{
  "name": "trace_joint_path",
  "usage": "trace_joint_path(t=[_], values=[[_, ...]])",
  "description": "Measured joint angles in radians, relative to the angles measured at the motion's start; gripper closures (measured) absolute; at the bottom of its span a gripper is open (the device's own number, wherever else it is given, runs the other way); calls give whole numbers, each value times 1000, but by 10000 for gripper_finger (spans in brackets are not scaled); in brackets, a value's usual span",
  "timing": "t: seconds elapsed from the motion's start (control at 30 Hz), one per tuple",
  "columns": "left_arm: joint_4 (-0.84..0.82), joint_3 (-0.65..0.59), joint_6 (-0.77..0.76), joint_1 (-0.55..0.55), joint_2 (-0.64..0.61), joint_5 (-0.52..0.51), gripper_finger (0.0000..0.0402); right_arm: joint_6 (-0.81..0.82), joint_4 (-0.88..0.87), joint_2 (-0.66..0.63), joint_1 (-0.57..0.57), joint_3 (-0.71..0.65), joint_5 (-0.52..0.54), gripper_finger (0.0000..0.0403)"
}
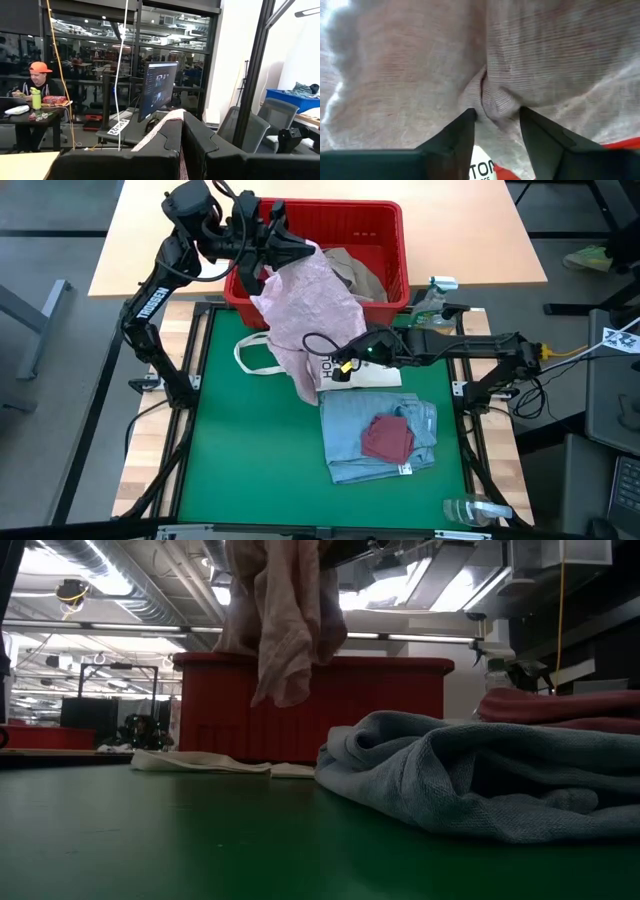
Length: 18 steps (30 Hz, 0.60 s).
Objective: Fold Laundry from Bin
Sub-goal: Fold the pink shirt from the red laundry basket
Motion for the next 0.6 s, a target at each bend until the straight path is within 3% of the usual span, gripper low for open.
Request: trace_joint_path(t=[0.33, 0.6], values=[[0, 0, -3, -7, 0, 0, 401, -2, -4, 1, 0, 0, 1, 391], [-83, 0, -28, 1, -6, 0, 401, -28, -52, -37, 15, -1, 148, 369]])
